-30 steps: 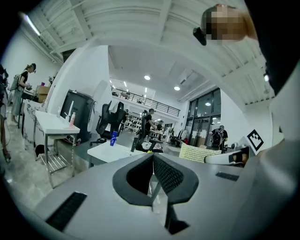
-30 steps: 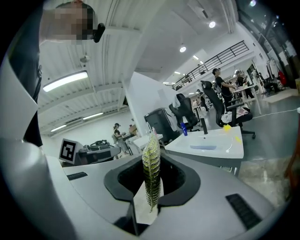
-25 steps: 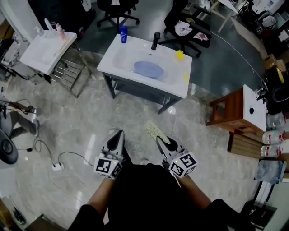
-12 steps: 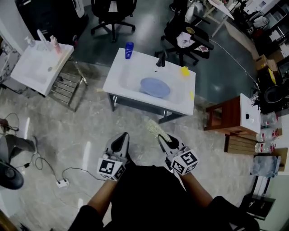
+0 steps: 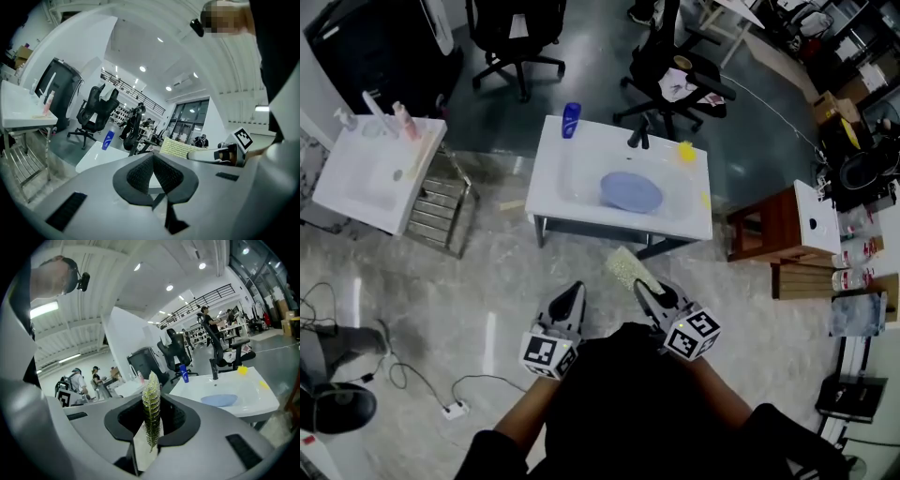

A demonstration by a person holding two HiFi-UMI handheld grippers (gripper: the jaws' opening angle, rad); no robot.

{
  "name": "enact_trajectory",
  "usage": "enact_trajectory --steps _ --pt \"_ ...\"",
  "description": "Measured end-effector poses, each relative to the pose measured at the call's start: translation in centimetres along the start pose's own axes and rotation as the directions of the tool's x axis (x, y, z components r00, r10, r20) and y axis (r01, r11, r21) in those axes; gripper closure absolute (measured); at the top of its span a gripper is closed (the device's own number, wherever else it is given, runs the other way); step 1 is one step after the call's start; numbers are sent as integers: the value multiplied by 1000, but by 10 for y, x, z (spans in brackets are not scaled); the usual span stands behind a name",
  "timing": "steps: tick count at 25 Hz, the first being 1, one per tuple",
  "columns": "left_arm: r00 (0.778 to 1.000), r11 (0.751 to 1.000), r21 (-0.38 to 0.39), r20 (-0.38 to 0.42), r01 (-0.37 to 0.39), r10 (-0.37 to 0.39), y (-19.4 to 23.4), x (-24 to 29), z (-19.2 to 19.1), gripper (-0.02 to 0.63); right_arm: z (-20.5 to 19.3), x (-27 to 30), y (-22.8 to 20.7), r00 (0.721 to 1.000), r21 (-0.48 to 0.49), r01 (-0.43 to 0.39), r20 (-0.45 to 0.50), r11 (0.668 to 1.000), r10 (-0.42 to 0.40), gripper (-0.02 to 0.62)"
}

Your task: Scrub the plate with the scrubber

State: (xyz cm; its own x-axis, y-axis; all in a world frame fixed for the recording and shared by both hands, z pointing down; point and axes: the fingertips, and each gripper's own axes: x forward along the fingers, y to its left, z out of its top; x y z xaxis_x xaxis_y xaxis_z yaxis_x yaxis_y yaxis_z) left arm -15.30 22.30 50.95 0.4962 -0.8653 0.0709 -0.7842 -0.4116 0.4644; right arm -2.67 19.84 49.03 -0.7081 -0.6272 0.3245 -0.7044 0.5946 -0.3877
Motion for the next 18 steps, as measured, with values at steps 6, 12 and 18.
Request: enact_trajectory --steps 6,12,18 --pt "1000 1000 -9 -9 18 -18 14 5 1 603 0 1 -15 995 -12 96 -25 995 -96 531" --pt "998 1000 -13 -55 -24 23 30 2 -13 603 -6 16 -26 994 -4 101 -43 995 -101 531" --pt "998 999 -13 -28 -48 47 35 22 -8 603 7 31 -52 997 14 74 -4 997 -74 531"
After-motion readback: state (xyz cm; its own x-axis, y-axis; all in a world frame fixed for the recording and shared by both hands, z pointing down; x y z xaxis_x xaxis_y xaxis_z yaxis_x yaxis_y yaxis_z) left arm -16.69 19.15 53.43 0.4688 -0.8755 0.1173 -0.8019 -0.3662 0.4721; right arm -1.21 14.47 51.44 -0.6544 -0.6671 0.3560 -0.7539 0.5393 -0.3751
